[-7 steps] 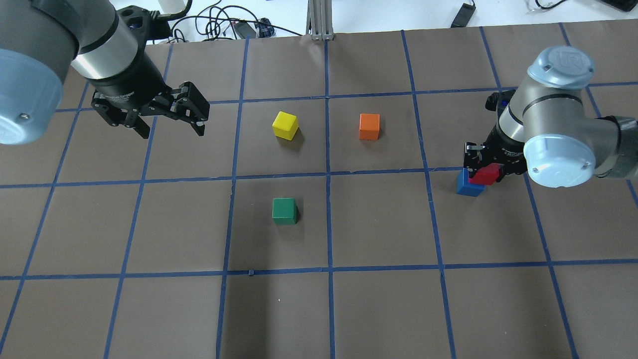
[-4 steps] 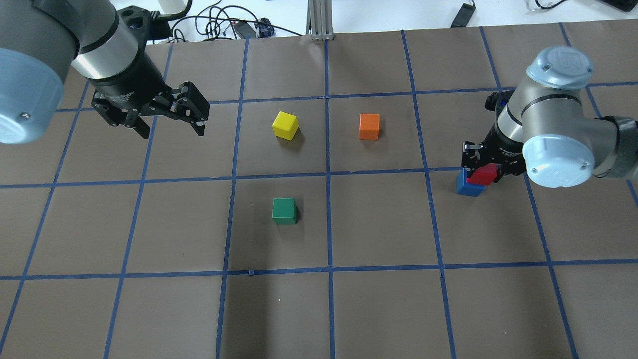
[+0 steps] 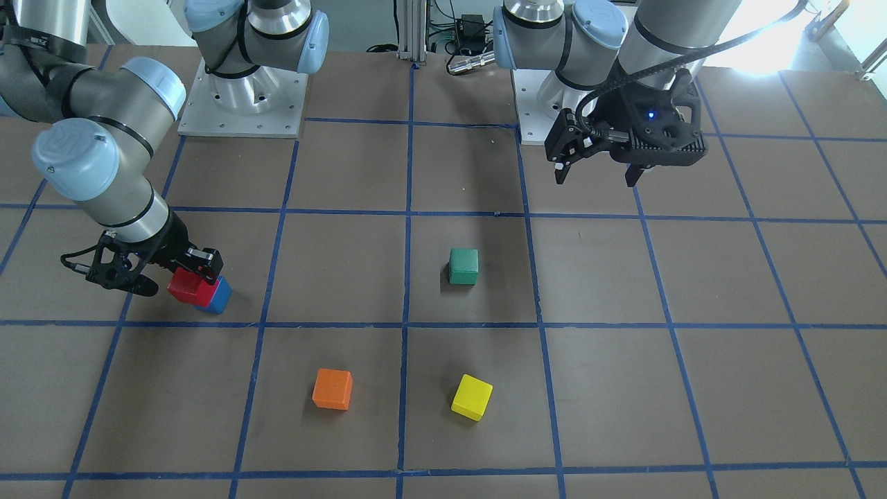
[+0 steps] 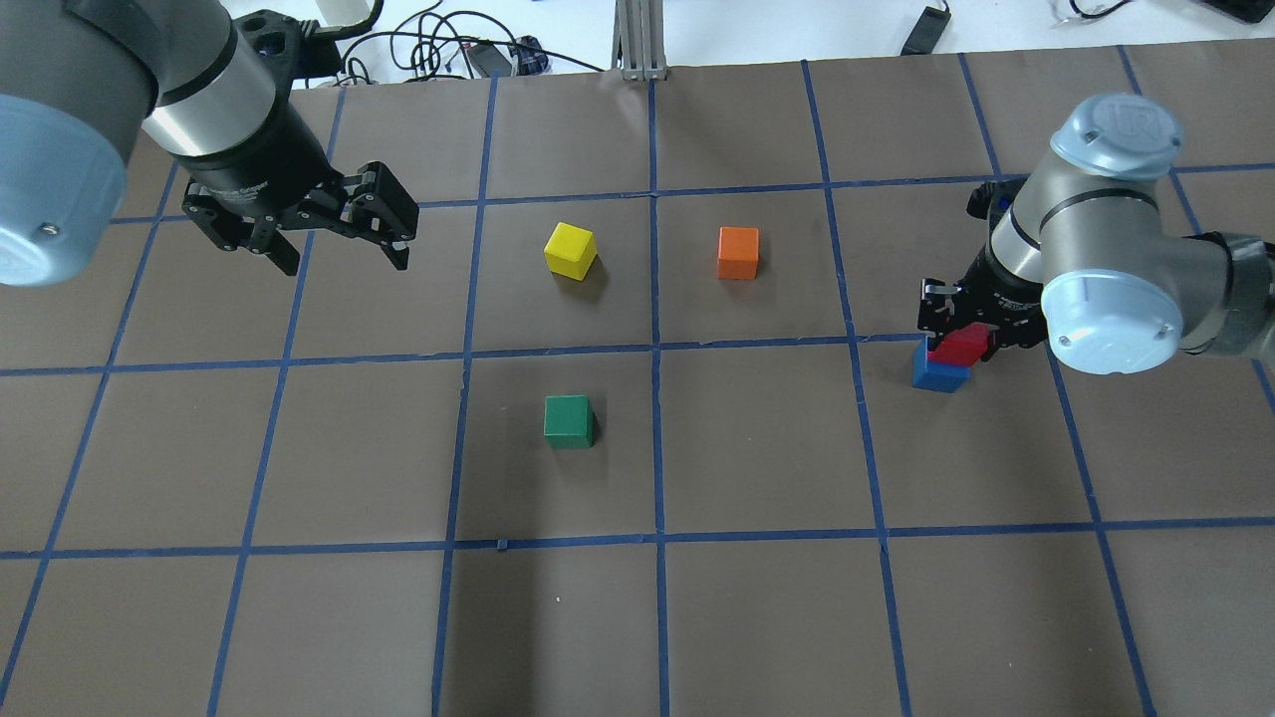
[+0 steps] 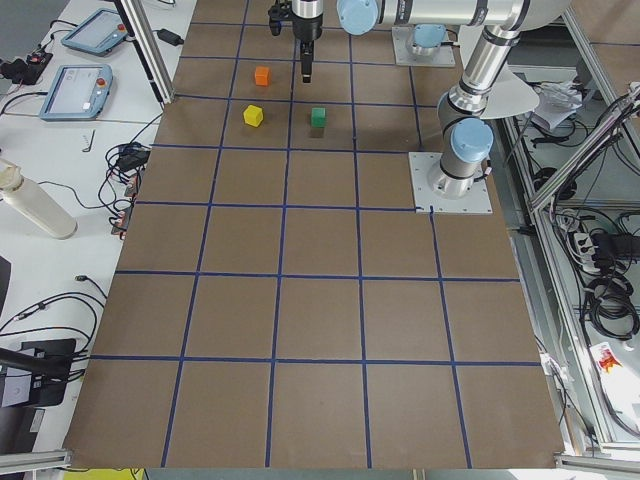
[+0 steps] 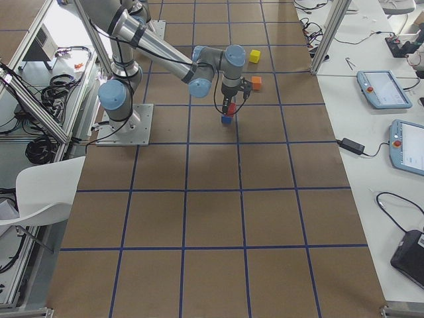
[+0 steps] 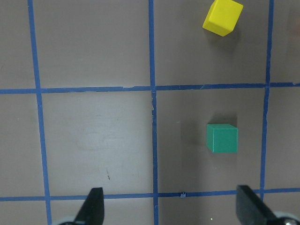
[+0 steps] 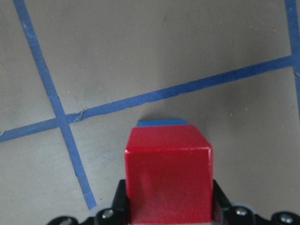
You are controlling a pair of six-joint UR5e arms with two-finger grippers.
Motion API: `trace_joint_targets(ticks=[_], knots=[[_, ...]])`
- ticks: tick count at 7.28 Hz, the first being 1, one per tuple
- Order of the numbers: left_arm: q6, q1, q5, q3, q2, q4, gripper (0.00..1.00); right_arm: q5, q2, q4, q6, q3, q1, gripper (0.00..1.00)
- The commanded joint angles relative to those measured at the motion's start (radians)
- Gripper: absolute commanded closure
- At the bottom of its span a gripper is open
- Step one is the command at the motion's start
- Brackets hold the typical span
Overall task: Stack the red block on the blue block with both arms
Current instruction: 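Lower the red cube onto the blue cube with the right gripper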
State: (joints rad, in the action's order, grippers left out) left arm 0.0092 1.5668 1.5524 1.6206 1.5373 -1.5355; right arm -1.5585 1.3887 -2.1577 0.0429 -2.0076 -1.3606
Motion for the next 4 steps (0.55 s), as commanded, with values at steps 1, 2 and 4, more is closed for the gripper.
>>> trace_joint_targets(ticks=[1,2,4], knots=[[0.002,-0.001,0.000,-0.001,0.001,0.000,0.00,0.001,-0.002,-0.019,0.003,-0.003,0.000,0.73],[0.000,-0.001,0.000,-0.002,0.001,0.000,0.00,0.001,-0.001,-0.016,0.005,-0.005,0.000,0.72],[0.000,-0.001,0.000,-0.002,0.003,0.000,0.00,0.000,0.007,-0.004,0.006,-0.005,-0.002,0.79]])
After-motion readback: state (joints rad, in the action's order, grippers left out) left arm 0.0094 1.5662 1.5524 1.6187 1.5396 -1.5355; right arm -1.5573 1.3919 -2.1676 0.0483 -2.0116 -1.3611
